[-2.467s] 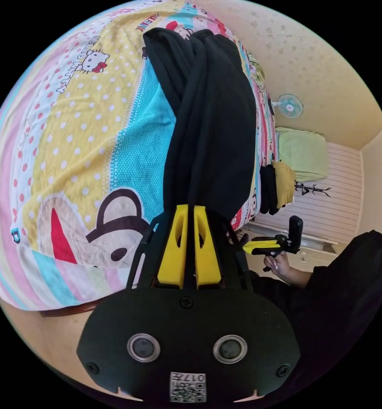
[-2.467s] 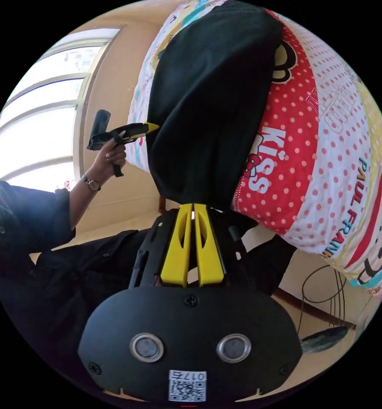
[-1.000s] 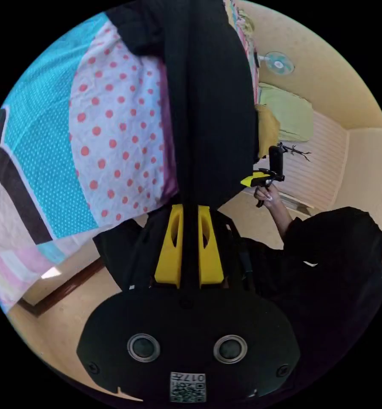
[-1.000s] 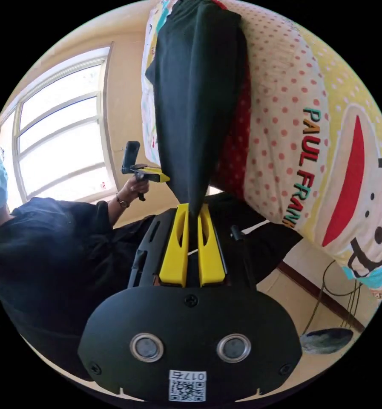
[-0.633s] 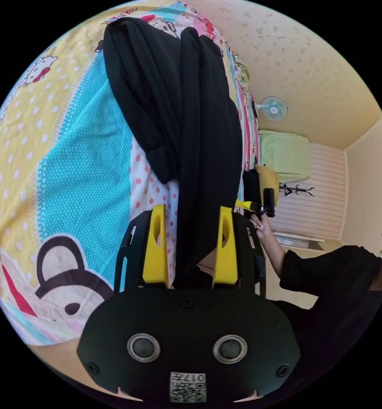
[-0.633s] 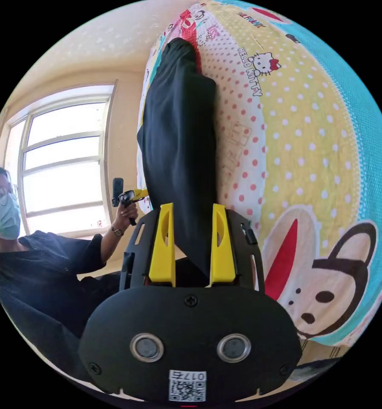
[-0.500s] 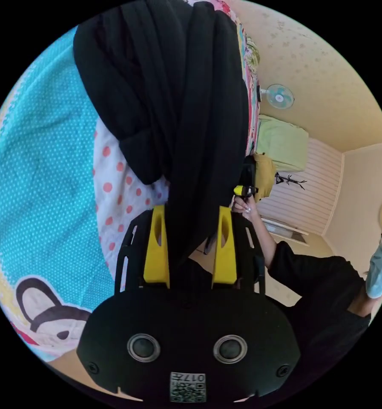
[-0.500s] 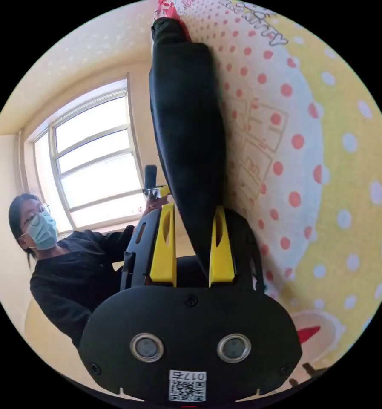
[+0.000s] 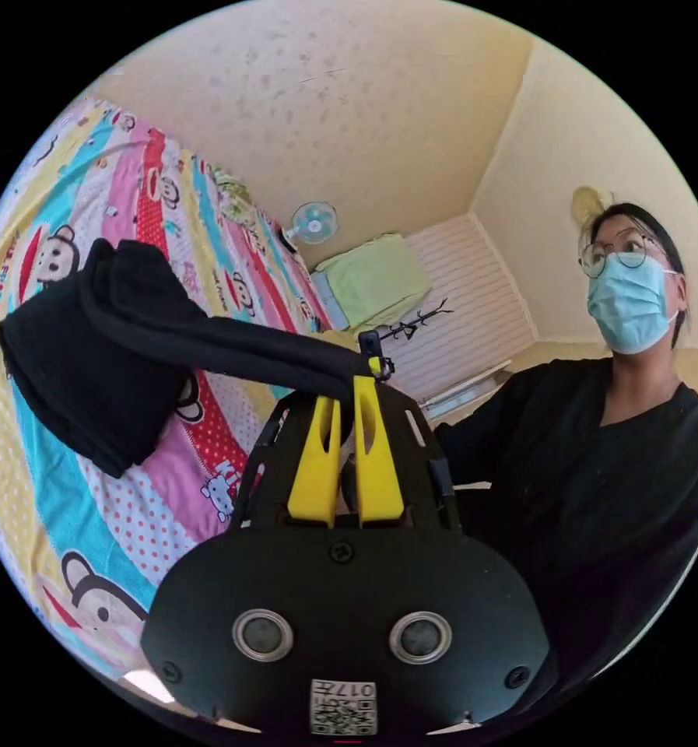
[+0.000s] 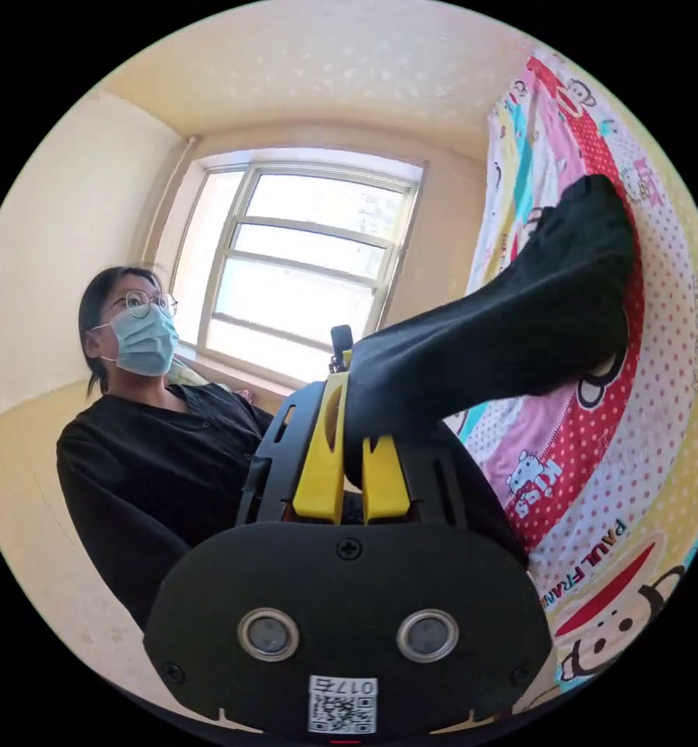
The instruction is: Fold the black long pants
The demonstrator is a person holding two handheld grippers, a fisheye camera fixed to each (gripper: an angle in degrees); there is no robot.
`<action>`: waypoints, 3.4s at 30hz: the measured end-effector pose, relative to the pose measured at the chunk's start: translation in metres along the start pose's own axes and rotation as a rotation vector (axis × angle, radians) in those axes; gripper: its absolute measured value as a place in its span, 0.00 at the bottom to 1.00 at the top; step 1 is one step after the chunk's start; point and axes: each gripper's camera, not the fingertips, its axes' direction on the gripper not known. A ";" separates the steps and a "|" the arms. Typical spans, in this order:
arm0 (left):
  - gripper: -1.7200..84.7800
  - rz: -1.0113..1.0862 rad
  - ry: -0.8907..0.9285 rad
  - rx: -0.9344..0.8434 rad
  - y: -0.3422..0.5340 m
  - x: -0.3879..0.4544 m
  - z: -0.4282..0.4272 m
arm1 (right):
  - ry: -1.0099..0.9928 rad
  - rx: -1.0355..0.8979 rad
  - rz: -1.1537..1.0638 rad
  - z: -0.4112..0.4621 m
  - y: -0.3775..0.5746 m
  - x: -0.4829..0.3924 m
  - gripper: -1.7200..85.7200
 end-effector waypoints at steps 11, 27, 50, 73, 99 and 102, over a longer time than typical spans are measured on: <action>0.02 0.365 0.105 0.286 -0.093 0.186 0.030 | 0.103 -0.045 -0.559 -0.043 -0.049 -0.294 0.01; 0.06 -0.371 -0.302 0.082 -0.094 -0.111 0.176 | 0.350 -0.035 0.086 -0.100 -0.060 -0.052 0.02; 0.25 -0.735 -0.360 -0.172 0.085 -0.376 0.241 | 0.274 0.030 0.734 -0.111 0.144 0.174 0.24; 0.11 -0.292 -0.024 -0.471 -0.044 -0.104 0.284 | -0.121 -0.027 0.165 -0.244 0.104 -0.125 0.06; 0.01 -1.473 -1.164 -0.793 0.043 -0.324 0.140 | 0.651 0.764 1.015 -0.347 0.307 -0.011 0.04; 0.01 -1.635 -1.129 -0.439 0.082 -0.270 0.055 | 0.784 0.358 1.040 -0.295 0.260 0.020 0.03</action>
